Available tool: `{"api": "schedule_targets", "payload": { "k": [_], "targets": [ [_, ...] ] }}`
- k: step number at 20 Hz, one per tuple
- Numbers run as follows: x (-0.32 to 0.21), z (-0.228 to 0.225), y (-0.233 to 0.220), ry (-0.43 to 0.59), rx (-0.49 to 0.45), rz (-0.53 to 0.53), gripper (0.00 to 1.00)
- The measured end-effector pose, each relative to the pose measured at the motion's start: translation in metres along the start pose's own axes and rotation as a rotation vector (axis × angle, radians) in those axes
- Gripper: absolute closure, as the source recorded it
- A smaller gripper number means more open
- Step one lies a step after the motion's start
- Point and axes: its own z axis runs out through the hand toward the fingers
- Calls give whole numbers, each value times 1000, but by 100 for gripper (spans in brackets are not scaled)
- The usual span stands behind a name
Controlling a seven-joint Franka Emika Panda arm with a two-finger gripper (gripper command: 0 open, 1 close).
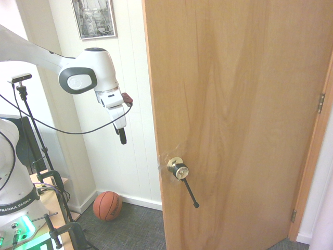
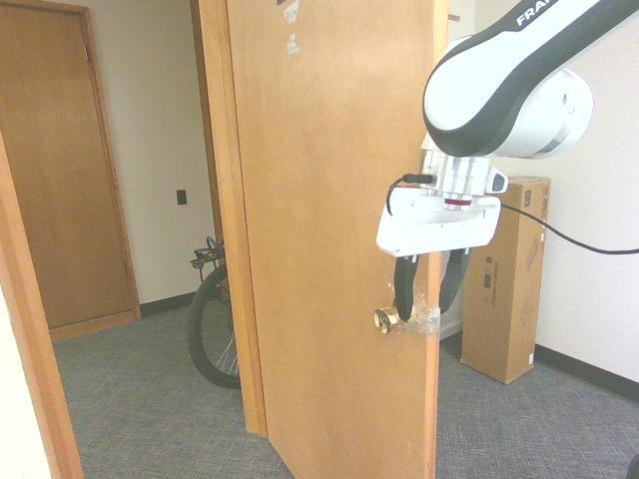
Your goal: Close the door
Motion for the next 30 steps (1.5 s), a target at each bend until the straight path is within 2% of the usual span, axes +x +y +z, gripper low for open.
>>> {"api": "schedule_targets", "payload": {
  "k": [6, 13, 16, 19, 22, 27, 30],
  "targets": [
    [73, 5, 31, -11, -4, 98, 0],
    [148, 8, 125, -36, -11, 204, 0],
    [184, 12, 149, -33, -11, 256, 0],
    [212, -3, 143, -11, 27, 295, 0],
    [225, -10, 125, 5, 120, 324, 0],
    [224, 24, 80, 8, 310, 386, 0],
    [201, 45, 43, -7, 384, 352, 0]
  ]
}}
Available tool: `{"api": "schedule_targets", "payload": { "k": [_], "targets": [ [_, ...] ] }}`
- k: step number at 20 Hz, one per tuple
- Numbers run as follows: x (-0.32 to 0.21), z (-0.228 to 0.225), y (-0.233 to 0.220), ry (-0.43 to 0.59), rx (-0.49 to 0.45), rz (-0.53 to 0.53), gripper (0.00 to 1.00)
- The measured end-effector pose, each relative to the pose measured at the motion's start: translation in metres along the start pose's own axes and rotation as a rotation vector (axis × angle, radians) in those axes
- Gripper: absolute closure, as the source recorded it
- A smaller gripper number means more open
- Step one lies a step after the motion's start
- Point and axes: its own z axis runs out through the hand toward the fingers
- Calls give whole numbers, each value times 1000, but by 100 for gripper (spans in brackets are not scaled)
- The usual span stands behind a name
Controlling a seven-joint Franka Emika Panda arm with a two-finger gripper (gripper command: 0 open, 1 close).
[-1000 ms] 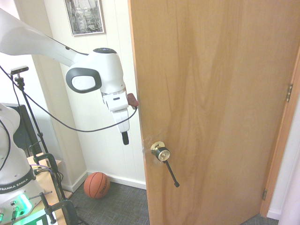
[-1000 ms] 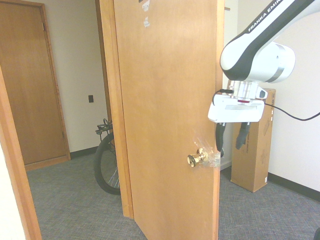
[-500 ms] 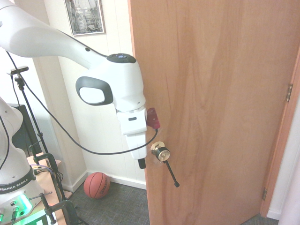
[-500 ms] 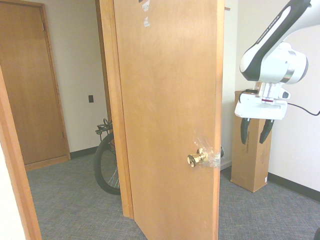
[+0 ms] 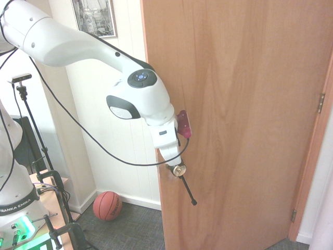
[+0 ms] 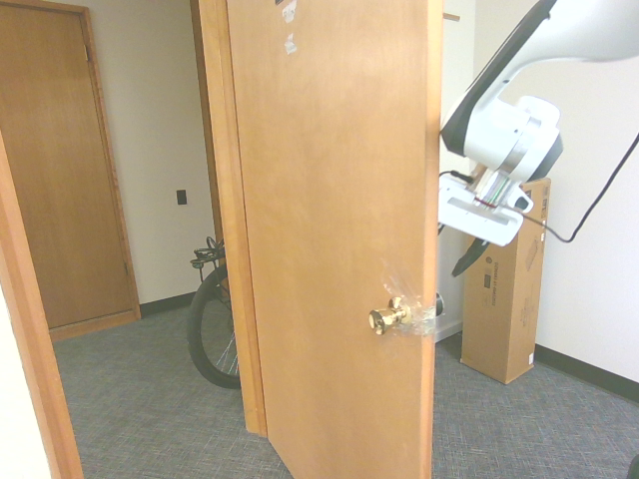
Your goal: Close the door
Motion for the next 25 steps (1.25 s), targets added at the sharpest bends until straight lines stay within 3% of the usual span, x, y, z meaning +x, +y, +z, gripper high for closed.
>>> {"api": "schedule_targets", "payload": {
  "k": [4, 11, 17, 21, 25],
  "targets": [
    [-87, 50, -65, -3, 55, -104, 0],
    [-250, 135, -221, 28, 147, -228, 0],
    [-376, 195, -298, 95, 197, -303, 0],
    [-439, 180, -305, 45, 239, -386, 0],
    [-377, 165, -262, 58, 74, -384, 0]
  ]
}}
